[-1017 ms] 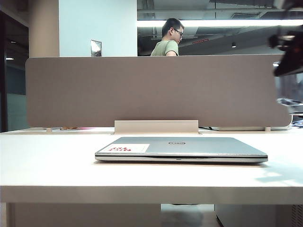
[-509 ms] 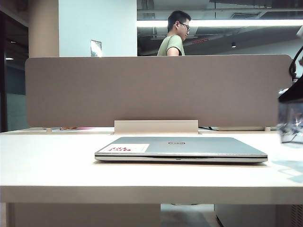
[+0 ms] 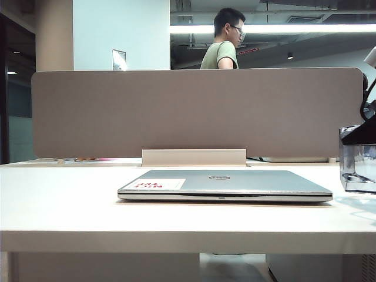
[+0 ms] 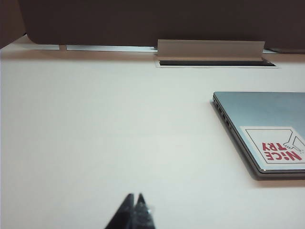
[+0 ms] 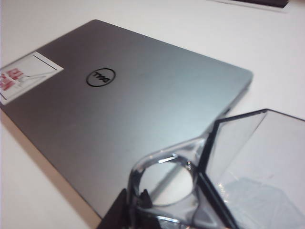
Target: Pick up the water cup and place it on the right side of the laptop.
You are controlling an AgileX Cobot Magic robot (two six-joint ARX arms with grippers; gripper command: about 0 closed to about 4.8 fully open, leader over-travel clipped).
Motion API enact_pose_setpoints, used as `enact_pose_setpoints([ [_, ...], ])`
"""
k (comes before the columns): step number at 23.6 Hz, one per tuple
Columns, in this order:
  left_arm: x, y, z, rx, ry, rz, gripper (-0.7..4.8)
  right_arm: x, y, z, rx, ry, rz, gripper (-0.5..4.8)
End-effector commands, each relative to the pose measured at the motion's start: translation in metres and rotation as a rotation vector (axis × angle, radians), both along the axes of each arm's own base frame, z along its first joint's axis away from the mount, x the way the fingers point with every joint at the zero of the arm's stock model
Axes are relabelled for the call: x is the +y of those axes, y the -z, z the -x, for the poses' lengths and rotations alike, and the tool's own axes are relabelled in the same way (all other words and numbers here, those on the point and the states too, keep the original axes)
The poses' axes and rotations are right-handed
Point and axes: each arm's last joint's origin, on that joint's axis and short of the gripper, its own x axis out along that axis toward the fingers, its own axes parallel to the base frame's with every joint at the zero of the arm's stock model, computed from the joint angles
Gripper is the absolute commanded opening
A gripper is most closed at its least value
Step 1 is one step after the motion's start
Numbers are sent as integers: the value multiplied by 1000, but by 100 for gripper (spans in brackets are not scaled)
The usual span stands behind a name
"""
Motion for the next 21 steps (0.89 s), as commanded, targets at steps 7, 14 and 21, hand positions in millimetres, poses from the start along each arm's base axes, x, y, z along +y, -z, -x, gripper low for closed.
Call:
enact_pose_setpoints([
  [7,0,-1,0,-5,7,1,-4,-8,14,-6,-6,3,57,-5],
  [14,0,-1,0,-4,7,1,-4,-9,34,-10,69,-1,45,-4],
  [21,0,-1,0,-4,7,1,-4,-9,43,-8,134,8,37,56],
])
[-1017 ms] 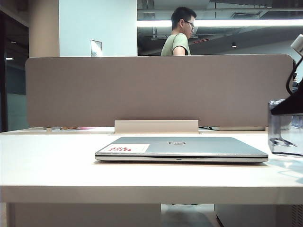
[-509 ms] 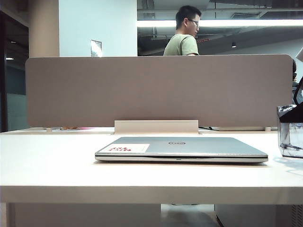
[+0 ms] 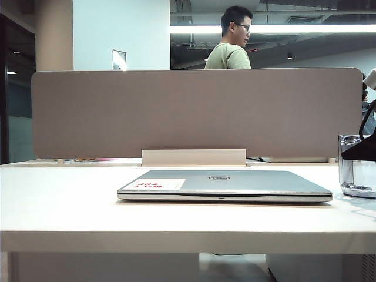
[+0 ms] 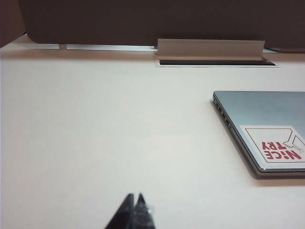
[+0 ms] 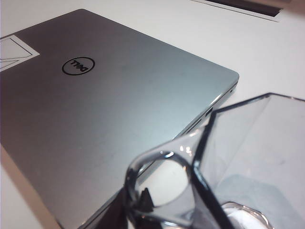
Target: Pick up the water cup and place it on the right side of the laptop.
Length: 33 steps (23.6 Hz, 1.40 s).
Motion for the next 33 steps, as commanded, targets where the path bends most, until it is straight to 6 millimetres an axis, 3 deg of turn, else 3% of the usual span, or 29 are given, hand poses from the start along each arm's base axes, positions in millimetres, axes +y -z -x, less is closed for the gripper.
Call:
enact_pose_setpoints([
  [1,0,-1,0,-7,6,1,-4,1,16,8,170,51,-24,65],
  [26,-1,-1,0,0,43,3,-4,2,16,9,206,81,-43,68],
  [27,-1,-1,0,0,43,3,-4,2,16,9,219,92,-62,64],
  [30,-1,-1,0,0,43,3,-4,3,11,10,258,128,-132,-10],
  [33,-1,-1,0,0,43,3,-4,8,-6,12,245,140,-171,-9],
])
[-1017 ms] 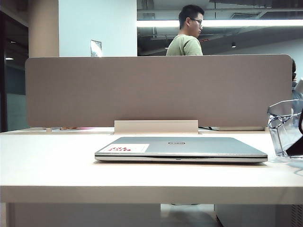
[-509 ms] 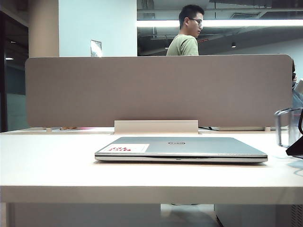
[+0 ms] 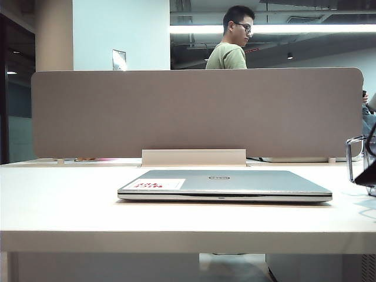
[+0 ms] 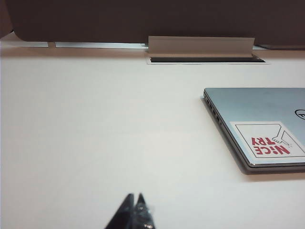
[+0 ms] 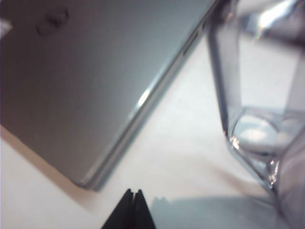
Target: Pick up the water cup and place it on the right side of the laptop.
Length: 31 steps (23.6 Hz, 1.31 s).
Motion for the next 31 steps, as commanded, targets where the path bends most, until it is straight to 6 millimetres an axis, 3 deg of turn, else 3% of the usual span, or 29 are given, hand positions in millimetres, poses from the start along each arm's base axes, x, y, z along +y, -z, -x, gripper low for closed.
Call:
enact_pose_setpoints([
  [1,0,-2,0,-8,8,1,-4,6,-18,1,-26,12,-21,-9],
  [7,0,-2,0,-8,8,1,-4,12,-34,14,31,143,98,-9],
  [15,0,-2,0,-8,9,1,-4,6,-39,19,73,362,220,-9],
  [31,-1,-2,0,-8,16,2,-4,2,-48,12,-46,455,271,-9],
])
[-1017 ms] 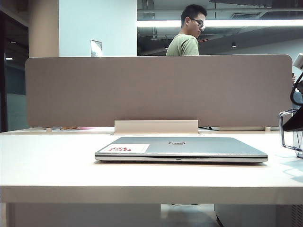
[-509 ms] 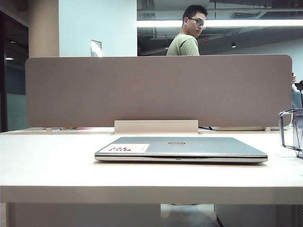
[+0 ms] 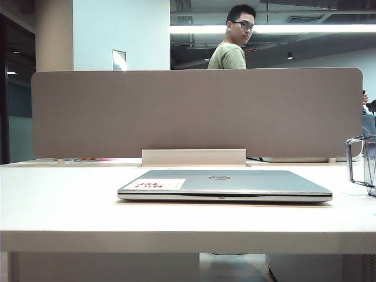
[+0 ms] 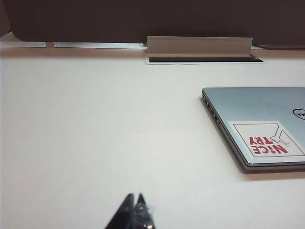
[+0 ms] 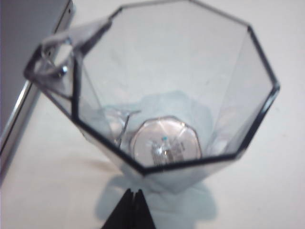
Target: Pick up the water cup and place it on the right side of the laptop.
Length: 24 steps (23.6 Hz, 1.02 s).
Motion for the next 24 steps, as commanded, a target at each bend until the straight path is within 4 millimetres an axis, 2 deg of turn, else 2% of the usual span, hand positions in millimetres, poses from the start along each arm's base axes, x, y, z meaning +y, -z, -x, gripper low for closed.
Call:
enact_pose_setpoints([
  [1,0,-2,0,-8,9,1,-4,-1,-7,-4,-70,23,24,-9],
  [8,0,-2,0,-8,9,1,-4,-5,-7,-11,-126,83,70,-9],
  [15,-1,-2,0,-8,29,3,-4,-7,8,-22,-135,85,72,-9],
  [24,-1,-1,0,-7,32,3,-4,-15,-1,-27,-227,154,117,-9],
])
